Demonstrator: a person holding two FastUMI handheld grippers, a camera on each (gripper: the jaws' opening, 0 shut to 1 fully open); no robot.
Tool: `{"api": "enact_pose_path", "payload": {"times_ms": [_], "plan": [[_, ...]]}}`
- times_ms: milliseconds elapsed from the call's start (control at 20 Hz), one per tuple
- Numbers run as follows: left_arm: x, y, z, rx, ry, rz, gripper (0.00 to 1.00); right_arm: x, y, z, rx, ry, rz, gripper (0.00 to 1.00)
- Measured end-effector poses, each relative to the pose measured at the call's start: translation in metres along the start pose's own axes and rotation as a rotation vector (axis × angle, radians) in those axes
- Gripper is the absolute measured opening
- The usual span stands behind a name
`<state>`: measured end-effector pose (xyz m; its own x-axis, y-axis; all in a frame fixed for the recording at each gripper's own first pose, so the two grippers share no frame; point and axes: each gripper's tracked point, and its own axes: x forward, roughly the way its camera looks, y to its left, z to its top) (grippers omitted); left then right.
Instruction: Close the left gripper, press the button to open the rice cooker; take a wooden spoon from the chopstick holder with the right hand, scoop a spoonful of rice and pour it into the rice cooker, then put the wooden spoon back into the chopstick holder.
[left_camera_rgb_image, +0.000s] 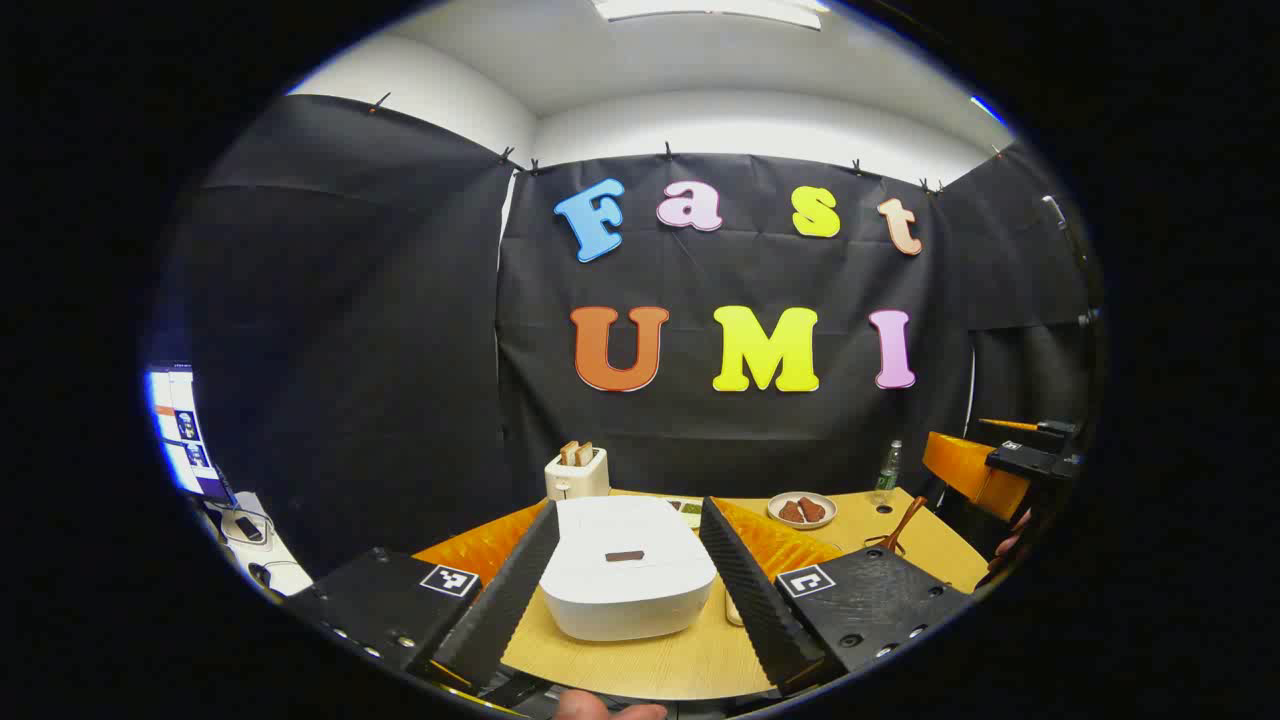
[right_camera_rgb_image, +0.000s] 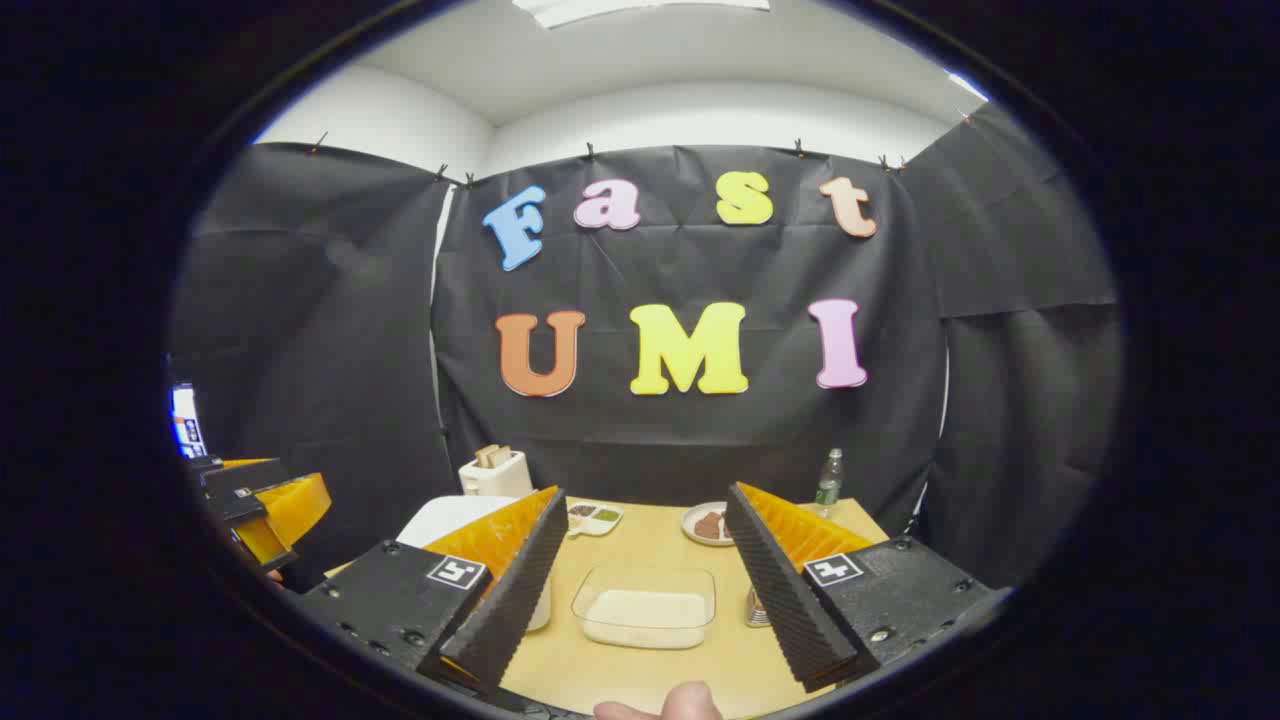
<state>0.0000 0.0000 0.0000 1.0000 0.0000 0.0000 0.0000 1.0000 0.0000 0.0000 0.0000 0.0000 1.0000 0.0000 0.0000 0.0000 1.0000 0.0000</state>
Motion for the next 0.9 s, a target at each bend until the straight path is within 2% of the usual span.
{"api": "enact_pose_path", "payload": {"times_ms": [750, 800, 900], "plan": [[0.014, -0.007, -0.013, -0.006, 0.014, -0.009, 0.93, 0.005, -0.019, -0.002, 0.007, 0.0, -0.041, 0.97], [0.014, -0.007, -0.013, -0.006, 0.019, -0.011, 0.93, 0.005, -0.02, -0.003, 0.011, 0.003, -0.043, 1.0], [0.016, -0.008, -0.013, -0.002, 0.018, -0.009, 0.93, 0.004, -0.024, -0.004, 0.011, 0.006, -0.049, 0.97]]}}
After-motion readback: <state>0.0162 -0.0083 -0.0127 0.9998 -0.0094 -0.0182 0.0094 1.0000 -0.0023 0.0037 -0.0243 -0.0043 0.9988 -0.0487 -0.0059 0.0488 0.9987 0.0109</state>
